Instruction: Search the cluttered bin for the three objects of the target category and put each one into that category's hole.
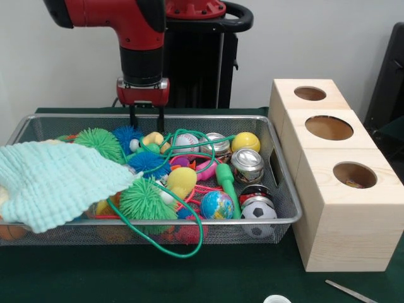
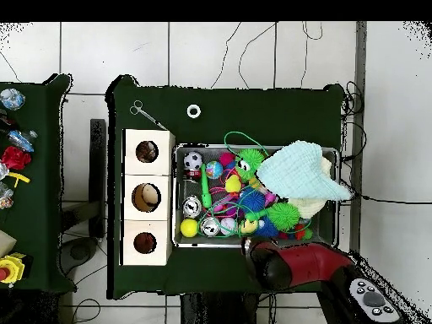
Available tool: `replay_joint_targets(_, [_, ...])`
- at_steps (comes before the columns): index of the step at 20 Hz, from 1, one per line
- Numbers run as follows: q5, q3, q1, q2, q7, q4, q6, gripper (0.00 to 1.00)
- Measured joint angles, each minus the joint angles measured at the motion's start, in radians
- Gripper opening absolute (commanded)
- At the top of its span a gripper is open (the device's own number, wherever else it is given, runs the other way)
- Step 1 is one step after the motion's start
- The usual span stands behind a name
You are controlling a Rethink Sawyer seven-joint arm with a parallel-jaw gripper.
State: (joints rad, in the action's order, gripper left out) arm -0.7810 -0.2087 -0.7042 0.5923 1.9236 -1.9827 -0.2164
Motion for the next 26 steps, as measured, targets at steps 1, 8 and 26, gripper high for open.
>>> replay_joint_targets(1, [0.000,-0.001,0.004,-0.002,0.000,0.000,0.003,1.00])
replay_joint_targets(8, [0.000,-0.018,0.013,-0.032,0.000,0.001,0.060,1.00])
replay_joint_targets(26, [0.005,-0.012,0.031,-0.061,0.000,0.029,0.097,0.00])
